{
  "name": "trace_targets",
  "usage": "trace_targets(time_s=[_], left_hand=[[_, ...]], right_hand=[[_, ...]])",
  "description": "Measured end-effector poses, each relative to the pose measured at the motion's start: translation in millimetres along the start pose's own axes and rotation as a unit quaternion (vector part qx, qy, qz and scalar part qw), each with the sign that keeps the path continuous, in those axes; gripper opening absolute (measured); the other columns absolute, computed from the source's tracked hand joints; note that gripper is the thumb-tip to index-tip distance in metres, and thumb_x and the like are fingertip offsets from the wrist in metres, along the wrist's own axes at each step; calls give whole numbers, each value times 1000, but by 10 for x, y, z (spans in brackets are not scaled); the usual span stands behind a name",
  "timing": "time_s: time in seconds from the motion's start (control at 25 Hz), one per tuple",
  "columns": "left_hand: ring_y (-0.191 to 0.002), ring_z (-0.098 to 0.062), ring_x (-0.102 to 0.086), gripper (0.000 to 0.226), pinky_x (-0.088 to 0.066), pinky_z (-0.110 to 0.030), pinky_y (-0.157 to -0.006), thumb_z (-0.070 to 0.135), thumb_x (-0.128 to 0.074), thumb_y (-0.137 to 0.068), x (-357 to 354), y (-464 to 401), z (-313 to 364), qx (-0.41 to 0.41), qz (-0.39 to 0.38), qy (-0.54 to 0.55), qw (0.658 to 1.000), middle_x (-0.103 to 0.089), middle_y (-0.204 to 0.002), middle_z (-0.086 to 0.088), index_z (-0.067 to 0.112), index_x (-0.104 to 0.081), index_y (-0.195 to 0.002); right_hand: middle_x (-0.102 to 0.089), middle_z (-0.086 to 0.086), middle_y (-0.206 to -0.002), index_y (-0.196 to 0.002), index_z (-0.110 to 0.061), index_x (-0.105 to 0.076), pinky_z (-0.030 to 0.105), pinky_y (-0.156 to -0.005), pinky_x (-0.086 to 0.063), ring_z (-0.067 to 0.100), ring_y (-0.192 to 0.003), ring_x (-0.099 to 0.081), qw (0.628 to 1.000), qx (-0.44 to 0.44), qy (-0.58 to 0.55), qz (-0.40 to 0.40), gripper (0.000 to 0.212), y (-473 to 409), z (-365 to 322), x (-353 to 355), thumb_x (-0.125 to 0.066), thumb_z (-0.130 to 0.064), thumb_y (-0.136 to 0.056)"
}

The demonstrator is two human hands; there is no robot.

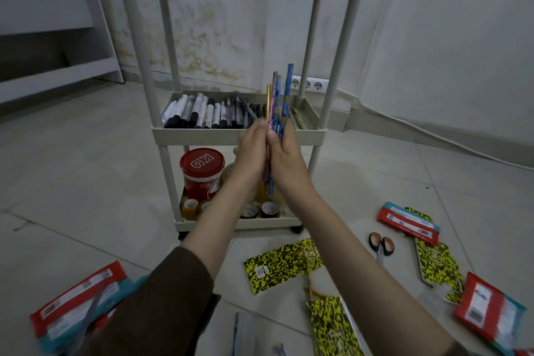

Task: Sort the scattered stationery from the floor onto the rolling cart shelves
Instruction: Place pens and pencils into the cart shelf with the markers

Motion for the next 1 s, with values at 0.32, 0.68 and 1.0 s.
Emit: trace_targets(time_s=[0.32, 0.68, 1.0], left_hand=[[-143, -14, -8, 41, -8, -38, -112, 35, -29, -99, 318, -563, -44, -180, 15, -582, 793, -31, -150, 4, 23, -44, -136], [-145, -9, -3, 55, -3, -34, -115, 48, -14, -97, 352, -627, -171, -210, 13, -659, 722, -24, -153, 11, 25, -26, -146], [-143, -8, -15, 65, -7, -33, -114, 49, -7, -89, 307, -591, -104, -228, 35, -660, 715, -35, -149, 11, 25, -32, -143]], right_hand=[[-39, 2, -64, -99, -10, -42, 16, -39, -32, 10, -49, -34, 987, -145, 53, -40, 15, -857, -2, 289, -28, -6, -101], [-51, 21, -111, -110, -6, -38, 32, -63, -37, 33, -97, -55, 928, -188, 319, 44, 20, -1482, 302, 254, -38, 5, -93], [-35, 18, -143, -144, -5, -16, 41, -105, -35, 35, -132, -35, 840, -189, 509, -10, 57, -1384, 486, 365, -41, -9, -92]])
Point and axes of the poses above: each hand's wrist, its own y-axis away from the middle knuckle, its own x-axis out of the back of the hand, z = x × y, the point moved 5 cm from there along -y, towards the middle knuckle
